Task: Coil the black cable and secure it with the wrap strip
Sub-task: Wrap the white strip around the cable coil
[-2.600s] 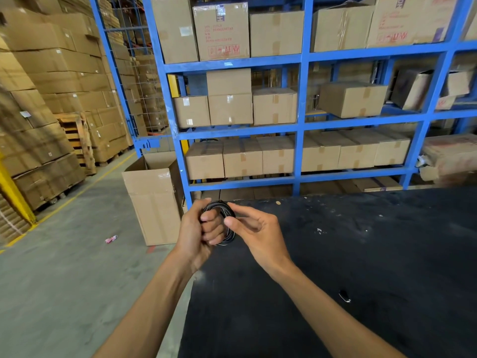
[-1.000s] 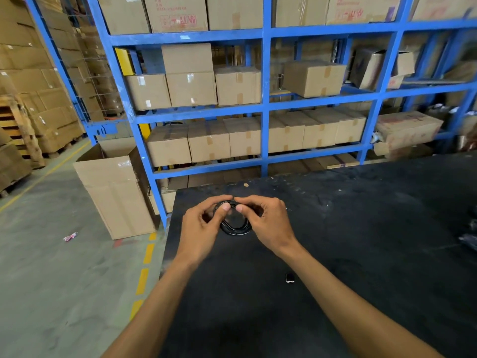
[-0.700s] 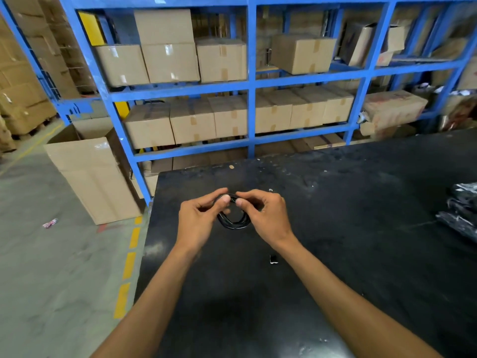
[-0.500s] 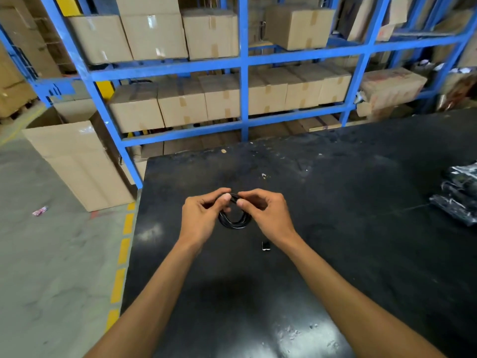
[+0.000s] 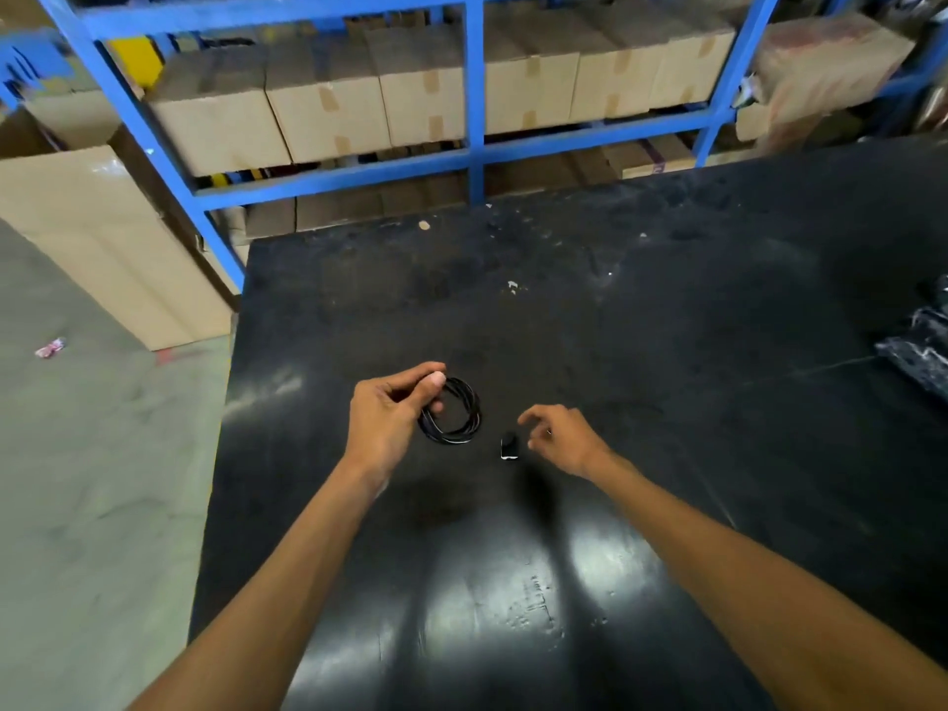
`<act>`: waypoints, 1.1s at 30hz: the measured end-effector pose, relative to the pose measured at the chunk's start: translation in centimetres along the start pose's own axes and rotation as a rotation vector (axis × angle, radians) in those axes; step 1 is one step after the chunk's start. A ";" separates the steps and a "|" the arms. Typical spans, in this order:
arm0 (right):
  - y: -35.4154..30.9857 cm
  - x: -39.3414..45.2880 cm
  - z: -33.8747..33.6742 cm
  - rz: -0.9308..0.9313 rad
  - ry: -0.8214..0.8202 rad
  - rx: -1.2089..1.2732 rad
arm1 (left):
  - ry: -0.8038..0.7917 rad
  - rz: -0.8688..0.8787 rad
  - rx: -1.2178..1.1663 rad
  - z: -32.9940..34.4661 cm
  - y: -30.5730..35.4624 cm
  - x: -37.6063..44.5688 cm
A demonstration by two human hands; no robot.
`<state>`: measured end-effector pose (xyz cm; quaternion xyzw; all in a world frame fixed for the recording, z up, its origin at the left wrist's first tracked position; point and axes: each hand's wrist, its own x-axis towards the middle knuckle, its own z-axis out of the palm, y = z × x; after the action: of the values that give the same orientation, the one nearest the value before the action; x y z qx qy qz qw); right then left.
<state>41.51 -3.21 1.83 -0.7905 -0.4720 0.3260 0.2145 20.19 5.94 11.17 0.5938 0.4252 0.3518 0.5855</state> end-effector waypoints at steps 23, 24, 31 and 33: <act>1.0 6.8 4.4 -0.138 -0.138 -0.508 | -0.040 -0.157 -0.044 0.2 -0.7 1.8; 0.9 6.8 4.5 -0.124 -0.118 -0.505 | -0.035 -0.157 -0.046 0.1 -0.7 1.7; -1.8 7.0 4.0 -0.058 0.157 0.126 | -0.003 -0.177 -0.065 -0.5 -0.5 1.2; -4.3 6.4 3.2 -0.090 0.244 0.350 | 0.006 -0.171 -0.076 -0.4 -0.2 1.1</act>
<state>38.82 4.55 0.37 -0.7529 -0.4134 0.2950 0.4185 20.25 7.07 10.95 0.5316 0.4627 0.3181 0.6342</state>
